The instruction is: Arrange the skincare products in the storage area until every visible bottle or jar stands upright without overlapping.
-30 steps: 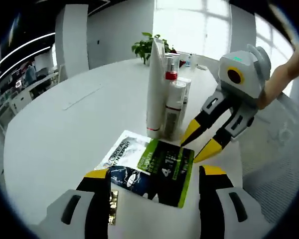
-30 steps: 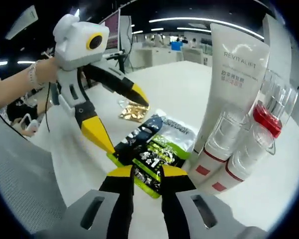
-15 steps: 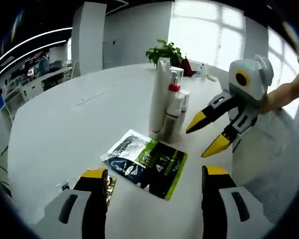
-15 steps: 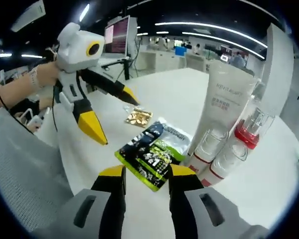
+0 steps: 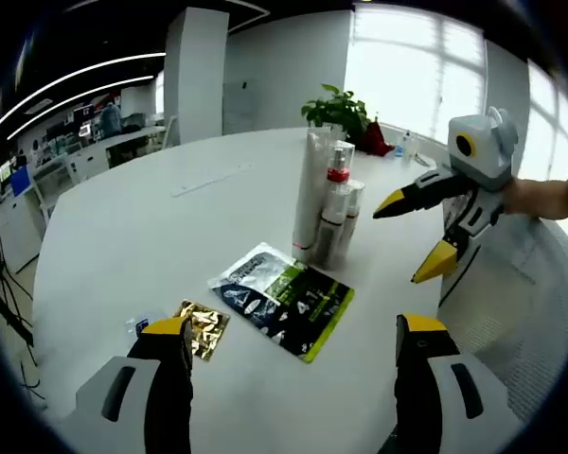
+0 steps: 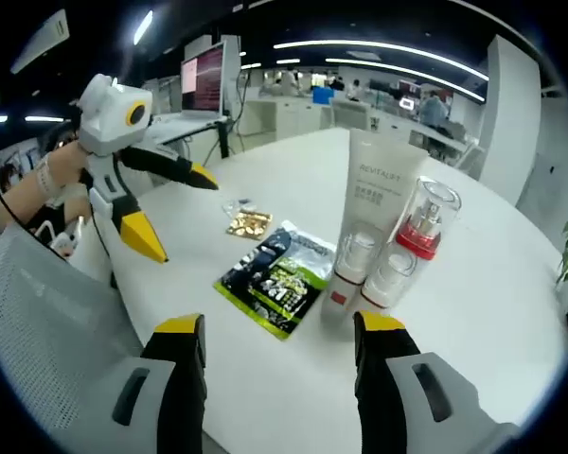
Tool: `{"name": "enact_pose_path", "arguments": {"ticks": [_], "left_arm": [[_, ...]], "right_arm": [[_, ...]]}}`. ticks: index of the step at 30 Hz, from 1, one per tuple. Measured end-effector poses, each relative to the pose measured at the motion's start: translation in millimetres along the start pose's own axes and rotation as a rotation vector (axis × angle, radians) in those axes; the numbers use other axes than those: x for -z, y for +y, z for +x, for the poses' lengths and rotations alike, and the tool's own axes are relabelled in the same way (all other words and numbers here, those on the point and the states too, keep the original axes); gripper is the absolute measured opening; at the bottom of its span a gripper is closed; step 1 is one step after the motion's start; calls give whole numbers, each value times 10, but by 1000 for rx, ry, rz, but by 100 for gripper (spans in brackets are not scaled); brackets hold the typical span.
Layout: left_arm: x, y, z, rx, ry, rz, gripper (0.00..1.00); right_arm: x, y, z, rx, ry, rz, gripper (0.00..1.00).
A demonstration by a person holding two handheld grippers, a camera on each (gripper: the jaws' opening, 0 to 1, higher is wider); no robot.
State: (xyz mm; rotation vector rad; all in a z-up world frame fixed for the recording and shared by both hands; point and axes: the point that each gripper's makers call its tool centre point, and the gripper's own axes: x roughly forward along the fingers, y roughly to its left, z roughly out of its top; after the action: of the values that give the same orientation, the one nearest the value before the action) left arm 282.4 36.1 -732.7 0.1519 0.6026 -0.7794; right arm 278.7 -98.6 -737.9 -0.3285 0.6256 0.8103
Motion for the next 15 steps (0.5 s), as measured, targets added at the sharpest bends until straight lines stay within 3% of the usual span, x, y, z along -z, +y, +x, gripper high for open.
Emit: {"name": "enact_pose_path", "arguments": {"ticks": [5,15], "left_arm": [[79,-53,-70,0,-2,-12,87],[202,-132,-155,-27,33,-31,97]], "right_arm": [[-20,-70,-55,26,-7,8,72],[68,-155,-74,61,11,14,90]]}}
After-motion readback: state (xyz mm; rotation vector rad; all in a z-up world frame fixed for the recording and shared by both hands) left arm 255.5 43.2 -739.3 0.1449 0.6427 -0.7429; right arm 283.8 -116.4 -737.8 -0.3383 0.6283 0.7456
